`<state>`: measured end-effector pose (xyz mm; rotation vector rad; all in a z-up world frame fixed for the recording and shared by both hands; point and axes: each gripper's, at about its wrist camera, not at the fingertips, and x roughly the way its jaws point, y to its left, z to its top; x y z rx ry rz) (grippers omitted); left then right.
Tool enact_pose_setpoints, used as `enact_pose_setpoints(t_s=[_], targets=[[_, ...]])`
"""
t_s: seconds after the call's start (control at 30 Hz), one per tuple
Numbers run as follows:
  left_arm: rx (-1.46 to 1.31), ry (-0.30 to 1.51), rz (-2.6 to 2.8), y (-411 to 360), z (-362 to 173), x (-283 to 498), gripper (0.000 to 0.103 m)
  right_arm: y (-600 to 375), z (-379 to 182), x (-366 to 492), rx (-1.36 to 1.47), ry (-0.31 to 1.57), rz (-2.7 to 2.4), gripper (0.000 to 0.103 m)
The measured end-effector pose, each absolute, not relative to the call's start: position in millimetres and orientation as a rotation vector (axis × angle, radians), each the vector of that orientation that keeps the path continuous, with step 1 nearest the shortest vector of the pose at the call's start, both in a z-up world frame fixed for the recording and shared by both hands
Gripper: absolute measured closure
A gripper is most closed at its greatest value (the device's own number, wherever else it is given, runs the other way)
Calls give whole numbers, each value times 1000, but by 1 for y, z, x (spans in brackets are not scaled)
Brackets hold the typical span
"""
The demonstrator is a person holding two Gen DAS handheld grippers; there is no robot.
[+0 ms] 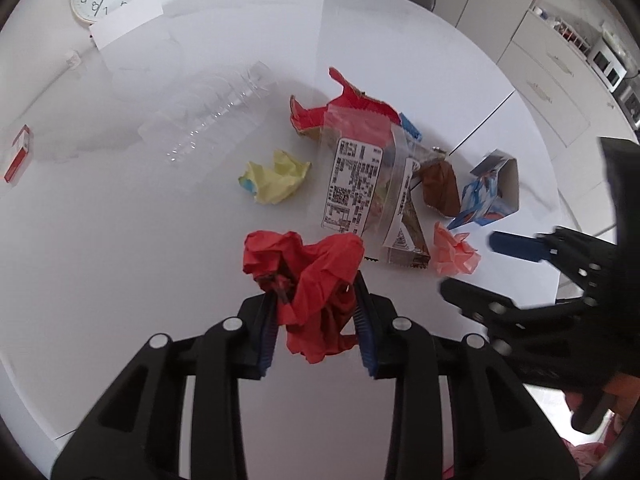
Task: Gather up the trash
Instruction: 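Grasp the red crumpled paper with the left tool while the right tool grasps pink paper, then carry both papers to the bin and open both tools over it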
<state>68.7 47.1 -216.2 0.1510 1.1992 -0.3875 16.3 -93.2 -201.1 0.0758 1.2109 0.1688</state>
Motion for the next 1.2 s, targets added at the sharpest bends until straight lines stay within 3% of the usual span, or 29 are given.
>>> enact_pose_setpoints(t_s=[0.13, 0.27, 0.6, 1.2], targets=[[147, 1188, -385, 53, -209, 59, 70, -86, -210, 28, 39, 1237, 173, 59], [150, 1180, -387, 48, -204, 54, 70, -86, -210, 26, 39, 1223, 178, 65], [181, 1161, -429, 19, -188, 41, 70, -112, -190, -7, 116, 1180, 163, 66], [293, 1162, -613, -90, -189, -2, 70, -268, -179, -144, 363, 1136, -149, 66]])
